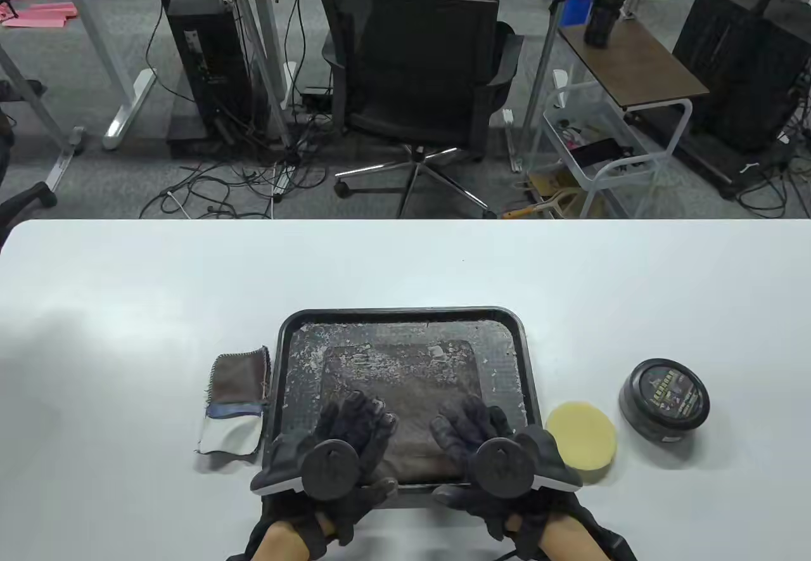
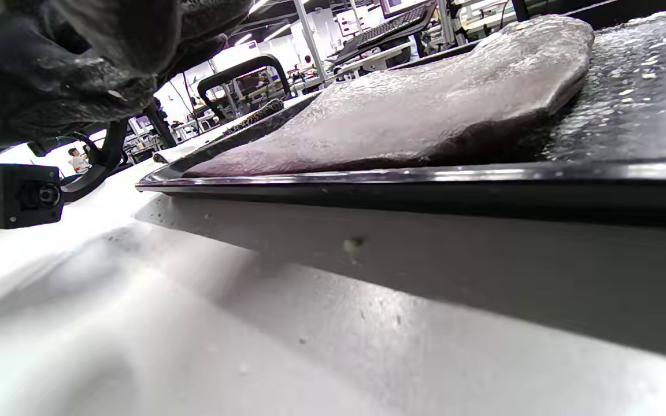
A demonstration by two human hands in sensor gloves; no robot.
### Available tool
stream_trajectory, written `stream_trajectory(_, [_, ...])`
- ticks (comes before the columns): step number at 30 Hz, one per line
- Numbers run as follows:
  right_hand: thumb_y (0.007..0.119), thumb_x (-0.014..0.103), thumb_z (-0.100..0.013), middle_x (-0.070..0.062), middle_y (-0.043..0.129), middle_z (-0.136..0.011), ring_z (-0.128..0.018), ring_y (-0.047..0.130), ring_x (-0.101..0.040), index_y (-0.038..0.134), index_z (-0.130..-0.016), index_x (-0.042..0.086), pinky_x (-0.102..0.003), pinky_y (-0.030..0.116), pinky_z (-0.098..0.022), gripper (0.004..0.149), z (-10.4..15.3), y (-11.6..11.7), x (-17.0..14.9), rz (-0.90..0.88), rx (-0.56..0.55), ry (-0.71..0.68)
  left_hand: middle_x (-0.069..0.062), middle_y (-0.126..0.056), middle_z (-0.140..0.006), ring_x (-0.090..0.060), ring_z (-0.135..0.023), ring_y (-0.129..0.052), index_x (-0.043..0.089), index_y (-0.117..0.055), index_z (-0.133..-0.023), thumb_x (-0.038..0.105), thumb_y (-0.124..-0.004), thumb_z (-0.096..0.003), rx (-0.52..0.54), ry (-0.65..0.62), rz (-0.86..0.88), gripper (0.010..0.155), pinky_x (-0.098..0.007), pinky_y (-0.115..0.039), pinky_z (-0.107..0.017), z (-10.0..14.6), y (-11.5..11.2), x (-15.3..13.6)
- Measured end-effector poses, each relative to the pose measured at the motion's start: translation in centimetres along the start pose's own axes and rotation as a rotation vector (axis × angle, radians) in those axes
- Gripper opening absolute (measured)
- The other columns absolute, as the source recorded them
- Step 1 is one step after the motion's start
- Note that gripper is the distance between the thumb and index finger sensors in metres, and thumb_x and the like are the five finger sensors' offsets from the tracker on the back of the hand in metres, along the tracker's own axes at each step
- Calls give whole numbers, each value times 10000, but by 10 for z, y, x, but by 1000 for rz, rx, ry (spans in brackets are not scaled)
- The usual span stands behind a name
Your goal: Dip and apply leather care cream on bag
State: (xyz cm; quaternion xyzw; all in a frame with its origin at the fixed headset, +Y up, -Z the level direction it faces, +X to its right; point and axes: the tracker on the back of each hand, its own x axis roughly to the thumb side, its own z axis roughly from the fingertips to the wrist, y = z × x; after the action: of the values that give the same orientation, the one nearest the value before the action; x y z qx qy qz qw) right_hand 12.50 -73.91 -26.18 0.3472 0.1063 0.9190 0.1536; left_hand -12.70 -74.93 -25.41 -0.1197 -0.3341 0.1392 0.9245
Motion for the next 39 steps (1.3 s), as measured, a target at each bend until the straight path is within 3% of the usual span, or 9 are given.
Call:
stream_trajectory(12, [753,561,-469,-207,250,-1177,-1004,153,-524,307,-1113,150,-639,167,-652,884,3,-4,-2,-5,-11,12,31,-46,-1132,-314,-1062,54,237,-181,-1142,603,-708,-550,48,71,30,873,-588,-33,-720,10,11,-17])
stream_trajectory(18, [766,549,-464,-212,266,-1176,-1006,171,-526,315,-1111,148,-641,172,-652,885,8,-9,-7,6,-25,29,-53,-206,-1149,-386,-1083,-182,173,-305,-1150,568,-754,-541,138,210,40,853,-603,-174,-757,36,30,-49])
stream_trajectory(25, [775,534,-464,-215,277,-1174,-1006,177,-527,323,-1109,144,-641,173,-652,879,11,-12,-12,5,-30,39,-91,-290,-1144,-421,-1070,-267,142,-385,-1146,533,-770,-540,206,442,40,817,-607,-269,-762,74,44,-93])
stream_trajectory(32, [778,529,-464,-217,279,-1174,-1006,180,-527,324,-1108,145,-641,176,-651,877,10,-10,-10,7,-5,33,-85,-277,-1144,-414,-1073,-246,148,-378,-1145,494,-783,-541,195,598,129,806,-607,-254,-761,97,34,-133])
stream_trajectory(39, [779,525,-465,-217,280,-1172,-1004,180,-527,325,-1108,143,-640,175,-652,875,8,-2,-7,-16,39,3,-61,-244,-1146,-379,-1086,-183,165,-359,-1147,457,-783,-544,138,653,181,793,-609,-228,-759,97,18,-150])
